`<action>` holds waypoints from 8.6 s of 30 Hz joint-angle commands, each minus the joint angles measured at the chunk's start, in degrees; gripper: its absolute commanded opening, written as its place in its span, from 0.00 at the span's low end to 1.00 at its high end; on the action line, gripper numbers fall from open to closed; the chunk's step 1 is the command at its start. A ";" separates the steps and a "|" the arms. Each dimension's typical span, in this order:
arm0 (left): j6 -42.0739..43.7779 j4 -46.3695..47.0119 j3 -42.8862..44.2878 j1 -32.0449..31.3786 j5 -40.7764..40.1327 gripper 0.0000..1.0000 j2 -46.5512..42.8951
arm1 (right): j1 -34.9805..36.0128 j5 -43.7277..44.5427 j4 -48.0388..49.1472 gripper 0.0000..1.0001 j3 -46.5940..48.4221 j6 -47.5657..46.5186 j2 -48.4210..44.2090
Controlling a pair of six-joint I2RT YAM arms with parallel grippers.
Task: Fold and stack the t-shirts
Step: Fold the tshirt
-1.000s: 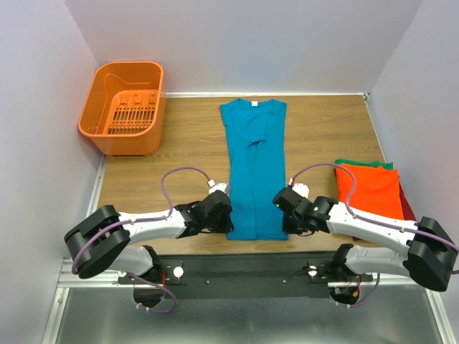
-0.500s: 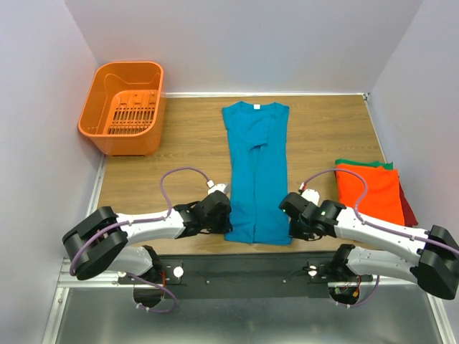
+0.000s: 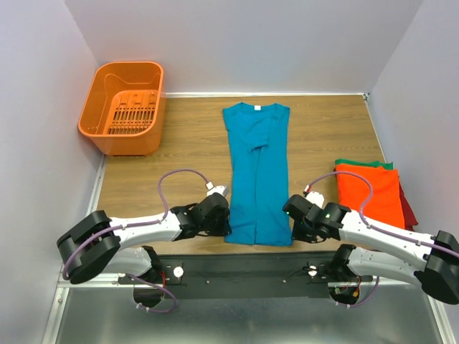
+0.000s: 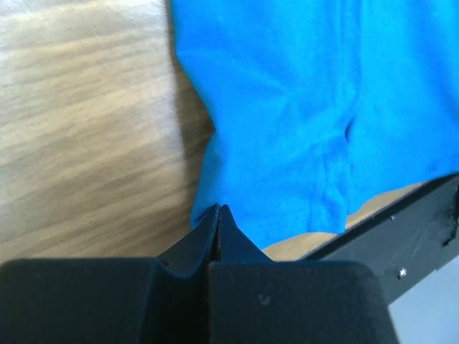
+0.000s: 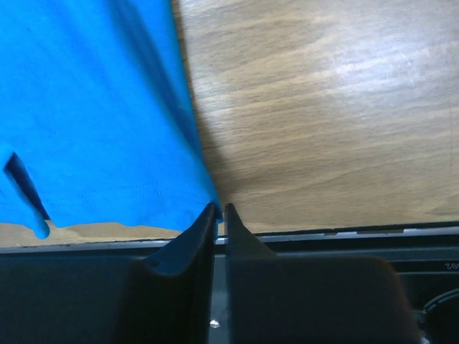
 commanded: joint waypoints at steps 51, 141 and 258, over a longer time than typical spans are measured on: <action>31.34 0.75 75.10 35.48 7.76 0.35 62.46 | 13.05 -0.44 25.25 0.39 31.70 -18.11 40.27; 17.03 5.67 16.86 12.38 -4.63 0.05 6.33 | -26.23 -9.06 27.97 0.52 18.95 -21.97 26.28; -3.72 -8.49 -7.86 8.67 3.52 0.43 -25.34 | -25.52 -35.69 27.10 0.52 -12.76 -8.35 2.50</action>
